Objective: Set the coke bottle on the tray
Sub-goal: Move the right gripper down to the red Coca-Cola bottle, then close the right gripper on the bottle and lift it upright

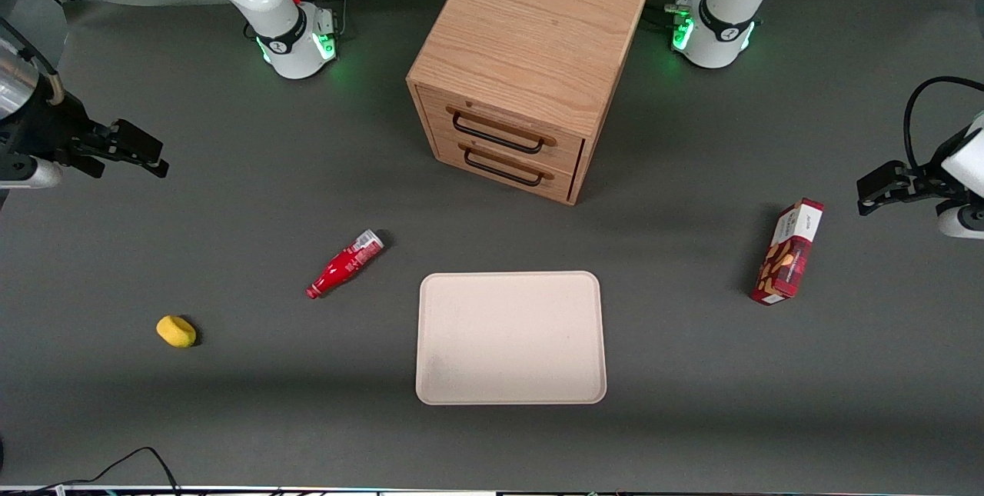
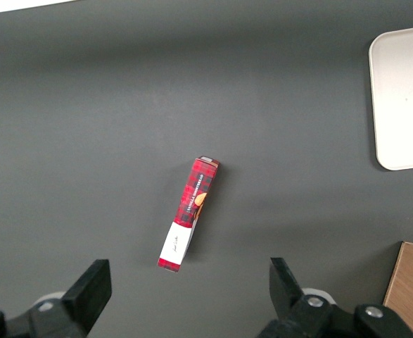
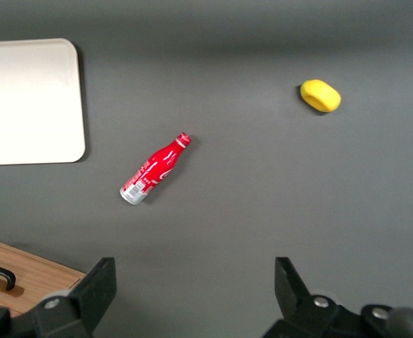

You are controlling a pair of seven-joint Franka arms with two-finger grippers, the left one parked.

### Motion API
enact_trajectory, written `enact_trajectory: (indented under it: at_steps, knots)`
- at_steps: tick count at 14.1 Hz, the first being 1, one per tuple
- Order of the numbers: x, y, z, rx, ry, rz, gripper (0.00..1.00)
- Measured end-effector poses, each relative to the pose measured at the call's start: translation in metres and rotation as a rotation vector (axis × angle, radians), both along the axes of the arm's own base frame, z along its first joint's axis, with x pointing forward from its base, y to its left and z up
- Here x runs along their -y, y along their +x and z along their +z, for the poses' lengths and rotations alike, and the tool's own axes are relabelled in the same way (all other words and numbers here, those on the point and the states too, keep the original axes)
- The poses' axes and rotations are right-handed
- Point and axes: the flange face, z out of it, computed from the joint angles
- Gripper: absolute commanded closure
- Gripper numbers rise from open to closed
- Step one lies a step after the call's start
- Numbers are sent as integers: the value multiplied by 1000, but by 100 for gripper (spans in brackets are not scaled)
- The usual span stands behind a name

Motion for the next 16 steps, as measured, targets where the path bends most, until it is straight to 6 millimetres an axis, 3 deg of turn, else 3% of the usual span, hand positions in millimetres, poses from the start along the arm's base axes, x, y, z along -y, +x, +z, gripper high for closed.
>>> enact_trajectory:
  at_steps: [3,6,9,13,16]
  knots:
    - [-47,20,-42,-40,10,-101,0]
    - [-86,38,-106,-104,2,-284,0]
    - [-106,44,-184,-125,-1,-461,0]
    - [-131,31,-278,-143,-9,-656,0]
    - [-134,20,-344,-147,-5,-727,0]
